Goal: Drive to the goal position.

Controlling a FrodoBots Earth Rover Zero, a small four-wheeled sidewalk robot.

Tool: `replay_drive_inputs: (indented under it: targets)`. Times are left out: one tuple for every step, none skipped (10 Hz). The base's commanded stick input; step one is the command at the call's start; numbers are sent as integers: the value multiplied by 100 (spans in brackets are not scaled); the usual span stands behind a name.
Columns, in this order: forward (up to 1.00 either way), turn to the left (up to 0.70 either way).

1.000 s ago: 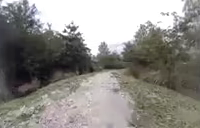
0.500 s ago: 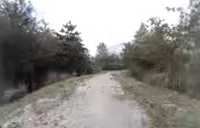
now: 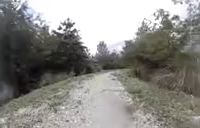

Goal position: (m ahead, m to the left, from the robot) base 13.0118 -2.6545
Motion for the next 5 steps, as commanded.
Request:
replay_drive_inputs:
  targets:
    - [85,0]
    - [85,0]
    - [85,0]
    - [85,0]
    - [85,0]
